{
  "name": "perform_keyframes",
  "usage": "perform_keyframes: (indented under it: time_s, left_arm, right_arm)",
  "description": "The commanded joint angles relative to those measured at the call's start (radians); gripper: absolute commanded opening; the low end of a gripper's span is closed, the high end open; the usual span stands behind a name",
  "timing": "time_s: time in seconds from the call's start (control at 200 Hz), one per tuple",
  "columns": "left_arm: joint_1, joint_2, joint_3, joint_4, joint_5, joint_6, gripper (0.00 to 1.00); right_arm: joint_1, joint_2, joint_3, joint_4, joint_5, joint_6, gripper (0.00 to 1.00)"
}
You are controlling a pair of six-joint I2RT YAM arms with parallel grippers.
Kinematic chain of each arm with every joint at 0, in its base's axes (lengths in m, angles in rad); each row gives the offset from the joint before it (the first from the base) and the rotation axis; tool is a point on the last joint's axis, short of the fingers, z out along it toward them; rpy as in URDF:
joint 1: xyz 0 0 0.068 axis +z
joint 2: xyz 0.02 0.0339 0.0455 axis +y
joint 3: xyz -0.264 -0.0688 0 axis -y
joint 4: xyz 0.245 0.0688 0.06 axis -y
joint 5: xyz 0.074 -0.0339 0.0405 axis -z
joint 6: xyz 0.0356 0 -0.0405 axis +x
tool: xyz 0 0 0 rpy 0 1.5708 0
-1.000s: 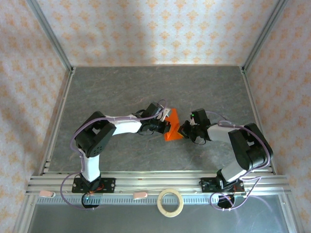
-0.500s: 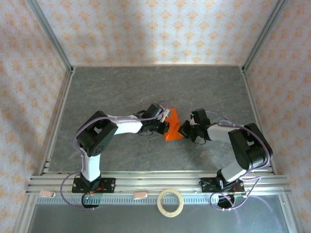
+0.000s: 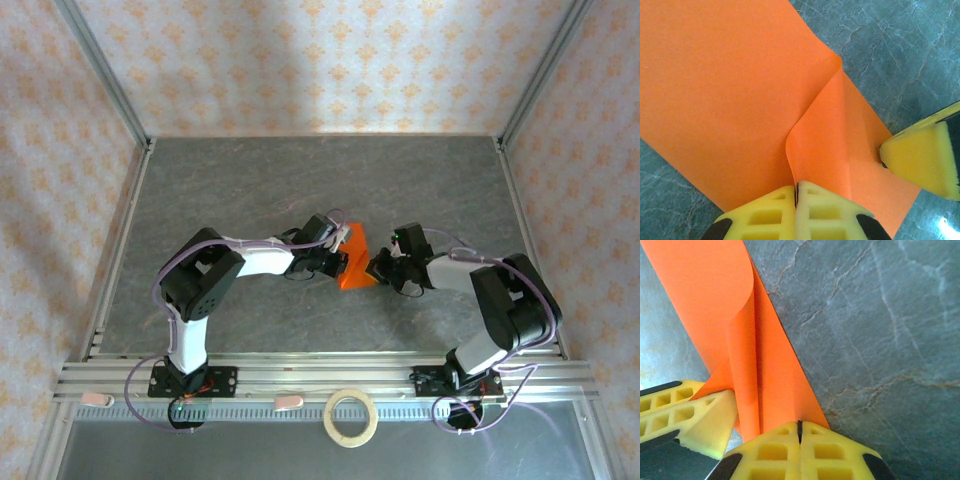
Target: Fold a paper plane with a square sheet of paper (pick it up from the middle)
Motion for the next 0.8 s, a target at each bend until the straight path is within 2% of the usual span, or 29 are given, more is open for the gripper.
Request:
perform_keyframes:
  time_s: [0.0, 0.24, 0.465, 0.796]
  left_arm:
    - [0.01, 0.034, -0.038, -0.002, 0.011, -0.012, 0.0]
    - [0.01, 0.023, -0.052, 0.016, 0.029, -0.033, 0.0]
    - [0.012, 0.008, -0.022, 0.005, 0.036, 0.002, 0.0]
    - [0.018, 0.002, -0.002, 0.013, 0.037, 0.045, 0.0]
  right_arm:
    - [0.011, -0.055, -0.006, 0.017, -0.032, 0.031, 0.02]
    - [0.034, -0.004, -0.023, 0.072, -0.049, 0.069, 0.02]
    - [0.034, 0.04, -0.004, -0.073, 0.067, 0.011, 0.0]
    - [0.034, 0.046, -0.005, -0.091, 0.083, -0.003, 0.0]
